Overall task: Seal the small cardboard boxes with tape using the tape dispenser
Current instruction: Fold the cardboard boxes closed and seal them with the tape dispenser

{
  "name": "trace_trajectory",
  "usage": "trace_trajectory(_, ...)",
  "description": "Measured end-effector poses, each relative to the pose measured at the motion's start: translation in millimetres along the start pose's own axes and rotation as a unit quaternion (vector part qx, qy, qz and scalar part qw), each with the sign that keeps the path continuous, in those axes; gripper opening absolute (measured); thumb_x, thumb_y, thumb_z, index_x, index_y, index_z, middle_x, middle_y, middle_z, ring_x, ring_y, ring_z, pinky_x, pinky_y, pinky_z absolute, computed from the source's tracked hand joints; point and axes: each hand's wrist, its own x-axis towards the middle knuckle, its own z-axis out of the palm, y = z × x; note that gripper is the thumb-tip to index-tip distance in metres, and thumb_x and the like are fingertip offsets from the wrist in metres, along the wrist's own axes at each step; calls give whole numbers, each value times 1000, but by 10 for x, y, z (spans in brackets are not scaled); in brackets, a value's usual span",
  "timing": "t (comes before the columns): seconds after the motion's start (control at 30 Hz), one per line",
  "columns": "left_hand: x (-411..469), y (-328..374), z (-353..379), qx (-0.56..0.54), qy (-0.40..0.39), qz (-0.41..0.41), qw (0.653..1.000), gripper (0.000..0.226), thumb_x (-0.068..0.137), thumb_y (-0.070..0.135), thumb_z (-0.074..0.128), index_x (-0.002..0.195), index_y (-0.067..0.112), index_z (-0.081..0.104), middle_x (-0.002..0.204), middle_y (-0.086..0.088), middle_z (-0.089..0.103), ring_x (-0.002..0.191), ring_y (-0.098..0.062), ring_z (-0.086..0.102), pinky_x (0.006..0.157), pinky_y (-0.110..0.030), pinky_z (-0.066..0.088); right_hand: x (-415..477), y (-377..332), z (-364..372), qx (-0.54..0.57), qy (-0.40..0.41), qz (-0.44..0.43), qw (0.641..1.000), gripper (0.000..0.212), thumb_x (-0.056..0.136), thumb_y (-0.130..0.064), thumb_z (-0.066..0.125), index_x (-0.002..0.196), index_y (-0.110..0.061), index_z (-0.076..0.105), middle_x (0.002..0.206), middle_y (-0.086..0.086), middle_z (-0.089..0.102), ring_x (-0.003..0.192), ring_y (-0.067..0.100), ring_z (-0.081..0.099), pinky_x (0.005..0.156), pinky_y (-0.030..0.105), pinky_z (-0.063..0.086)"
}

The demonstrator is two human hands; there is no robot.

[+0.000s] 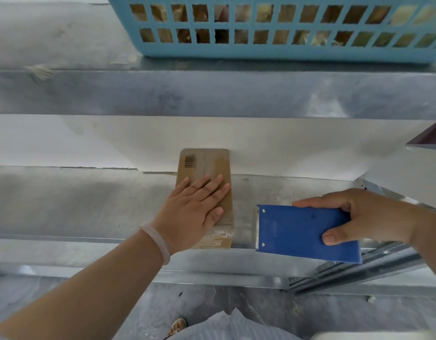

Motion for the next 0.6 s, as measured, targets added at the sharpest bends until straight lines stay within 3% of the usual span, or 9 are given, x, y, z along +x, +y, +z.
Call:
trace_trajectory(0.23, 5, 2, -10, -1, -1, 1, 1000, 56, 100, 51, 13, 151, 32, 25, 156, 10, 26, 144, -15, 28, 117, -44, 22, -34, -146, 5, -87, 7, 20, 996, 60, 71, -29, 84, 107, -69, 57, 105, -32, 67, 94, -9, 64, 79, 11, 50)
trace_trajectory(0.37, 8, 14, -13, -2, -1, -2, 1000, 58, 99, 52, 8, 151, 32, 25, 156, 11, 26, 144, -15, 28, 117, -43, 20, 20, -375, 254, -248, 47, 23, 967, 54, 74, -57, 72, 108, -80, 36, 105, -41, 56, 89, -13, 57, 77, 10, 47)
trace_trajectory(0.53, 12, 14, -11, 3, 1, 2, 1000, 59, 99, 52, 4, 151, 32, 26, 156, 10, 27, 144, -15, 28, 116, -42, 18, 108, -638, 585, -367, 102, 5, 924, 64, 80, -64, 60, 137, -61, 32, 128, -23, 55, 97, 0, 51, 85, 18, 44)
trace_trajectory(0.6, 16, 15, -13, 9, 1, -1, 1000, 61, 100, 51, 2, 149, 31, 31, 154, 9, 33, 141, -16, 34, 114, -43, 24, 139, -719, 683, -390, 120, -2, 913, 64, 82, -62, 57, 140, -57, 30, 124, -18, 59, 95, 6, 54, 84, 22, 46)
